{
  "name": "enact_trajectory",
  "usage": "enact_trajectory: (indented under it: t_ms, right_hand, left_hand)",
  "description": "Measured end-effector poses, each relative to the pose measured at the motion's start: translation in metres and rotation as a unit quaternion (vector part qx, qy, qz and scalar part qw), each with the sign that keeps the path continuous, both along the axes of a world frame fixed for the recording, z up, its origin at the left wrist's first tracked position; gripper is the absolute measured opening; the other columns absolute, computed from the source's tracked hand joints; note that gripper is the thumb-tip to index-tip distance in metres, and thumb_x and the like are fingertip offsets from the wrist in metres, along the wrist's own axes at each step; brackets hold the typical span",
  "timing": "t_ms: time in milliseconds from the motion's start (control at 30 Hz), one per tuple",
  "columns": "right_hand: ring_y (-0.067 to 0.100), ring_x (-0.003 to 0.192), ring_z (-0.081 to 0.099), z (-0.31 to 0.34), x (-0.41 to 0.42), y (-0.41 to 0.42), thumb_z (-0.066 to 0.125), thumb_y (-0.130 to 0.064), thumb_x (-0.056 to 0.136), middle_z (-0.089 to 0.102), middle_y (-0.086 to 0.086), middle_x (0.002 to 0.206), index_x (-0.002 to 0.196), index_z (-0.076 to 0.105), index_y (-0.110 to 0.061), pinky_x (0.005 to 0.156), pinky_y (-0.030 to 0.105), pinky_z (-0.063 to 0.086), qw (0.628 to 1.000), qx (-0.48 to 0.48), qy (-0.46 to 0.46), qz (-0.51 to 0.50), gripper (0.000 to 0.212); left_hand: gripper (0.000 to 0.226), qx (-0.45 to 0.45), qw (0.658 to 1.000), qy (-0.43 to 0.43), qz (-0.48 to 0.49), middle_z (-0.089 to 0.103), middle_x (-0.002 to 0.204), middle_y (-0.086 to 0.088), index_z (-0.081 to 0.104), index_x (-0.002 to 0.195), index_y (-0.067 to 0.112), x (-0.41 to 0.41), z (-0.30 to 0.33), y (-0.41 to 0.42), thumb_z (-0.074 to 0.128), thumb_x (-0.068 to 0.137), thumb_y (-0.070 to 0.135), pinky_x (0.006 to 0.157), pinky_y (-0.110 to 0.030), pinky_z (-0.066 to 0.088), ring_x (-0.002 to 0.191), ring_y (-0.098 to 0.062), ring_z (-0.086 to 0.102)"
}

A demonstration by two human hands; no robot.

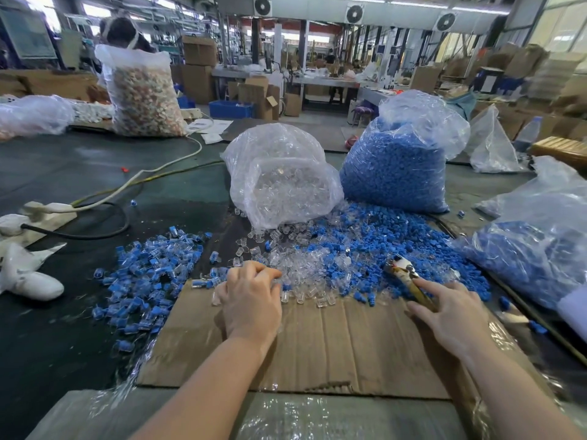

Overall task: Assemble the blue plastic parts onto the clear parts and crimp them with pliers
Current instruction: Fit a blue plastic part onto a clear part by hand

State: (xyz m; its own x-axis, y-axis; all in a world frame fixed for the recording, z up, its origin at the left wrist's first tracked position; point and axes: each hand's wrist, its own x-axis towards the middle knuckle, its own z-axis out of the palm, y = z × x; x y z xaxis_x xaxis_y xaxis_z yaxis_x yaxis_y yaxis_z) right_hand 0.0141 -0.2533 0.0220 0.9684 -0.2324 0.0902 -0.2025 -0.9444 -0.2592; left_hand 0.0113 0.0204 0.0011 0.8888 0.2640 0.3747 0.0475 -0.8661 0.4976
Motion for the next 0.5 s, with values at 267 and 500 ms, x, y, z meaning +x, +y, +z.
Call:
enact_trajectory:
  t_ms: [267,500]
  right_hand:
    - [0.031,0.124,0.038,0.002,0.0,0.005,0.048,-0.06,0.085,0.041,0.008,0.137,0.137,0.041,-0.039,0.106,0.046,0.032,0.998,-0.048,0.046,-0.008,0.056]
    - [0.022,0.12,0.04,-0.003,-0.001,0.033,0.056,-0.044,0.088,0.049,-0.002,0.13,0.127,0.055,-0.034,0.103,0.043,0.026,0.989,-0.088,-0.109,0.039,0.041]
  left_hand:
    - [0.018,-0.025,0.993,-0.024,-0.113,0.044,0.095,0.02,0.065,0.105,0.031,-0.007,-0.011,-0.032,0.057,0.089,0.032,0.085,-0.015,0.009,0.097,-0.004,0.031]
    - [0.022,-0.052,0.98,-0.034,-0.19,0.046,0.097,0.014,0.063,0.112,0.021,-0.004,-0.012,-0.045,0.055,0.092,0.021,0.089,-0.012,0.024,0.097,-0.003,0.035]
